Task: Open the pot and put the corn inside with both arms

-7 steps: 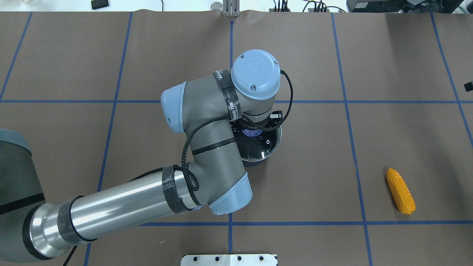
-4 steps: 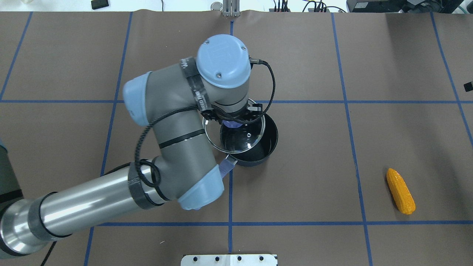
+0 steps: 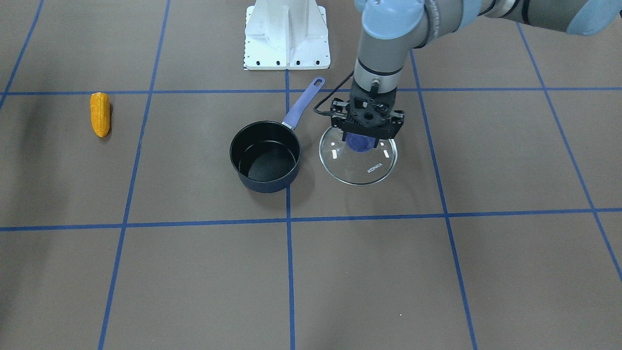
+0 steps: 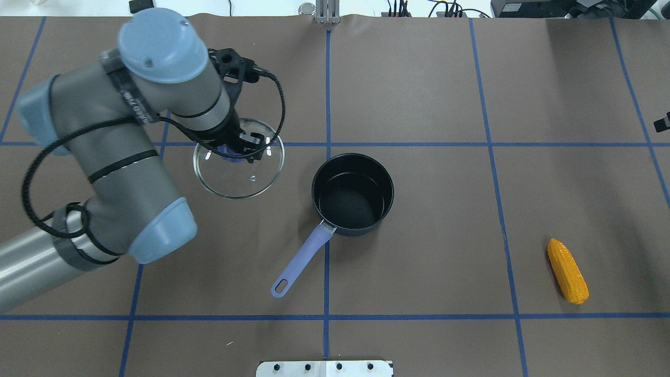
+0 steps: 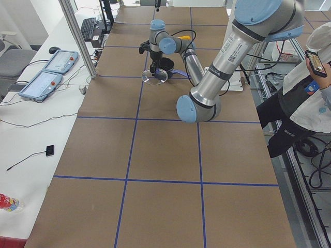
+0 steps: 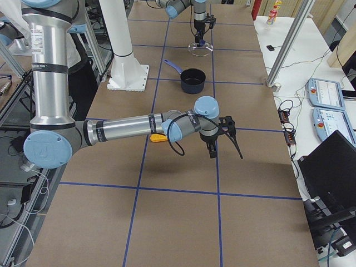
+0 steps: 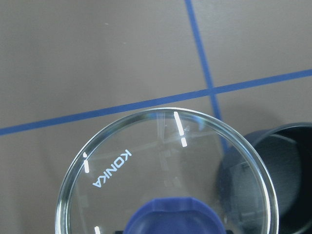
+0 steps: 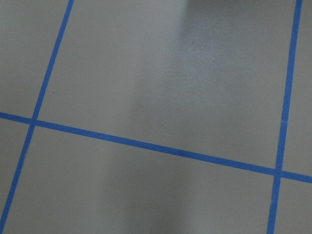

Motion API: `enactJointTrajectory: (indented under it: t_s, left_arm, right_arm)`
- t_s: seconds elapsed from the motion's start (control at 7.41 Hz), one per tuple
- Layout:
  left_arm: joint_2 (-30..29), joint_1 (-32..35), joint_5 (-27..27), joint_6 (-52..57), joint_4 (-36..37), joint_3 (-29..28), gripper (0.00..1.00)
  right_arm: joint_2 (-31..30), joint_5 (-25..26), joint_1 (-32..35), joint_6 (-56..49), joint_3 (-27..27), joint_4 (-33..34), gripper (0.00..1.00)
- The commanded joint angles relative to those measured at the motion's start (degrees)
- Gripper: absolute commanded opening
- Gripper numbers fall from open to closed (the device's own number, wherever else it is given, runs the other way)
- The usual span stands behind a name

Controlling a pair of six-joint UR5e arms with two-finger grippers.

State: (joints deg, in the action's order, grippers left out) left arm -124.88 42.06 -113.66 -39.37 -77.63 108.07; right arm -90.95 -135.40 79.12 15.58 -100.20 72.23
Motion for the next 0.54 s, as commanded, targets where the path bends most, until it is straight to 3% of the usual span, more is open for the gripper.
enactJointTrajectory:
  t_s: [0.0, 0.4]
  left_arm:
    - [15.4, 6.1, -3.9, 15.3, -2.3, 8.5, 0.18]
    - [35.8, 11.7, -8.3, 27.1, -17.6, 10.0, 0.17]
  right_arm:
    - [-0.1, 0.0, -0.1, 0.0, 0.0, -0.1, 1.0]
    - [-0.2, 0.0, -0.1, 0.0, 0.1, -0.2, 1.0]
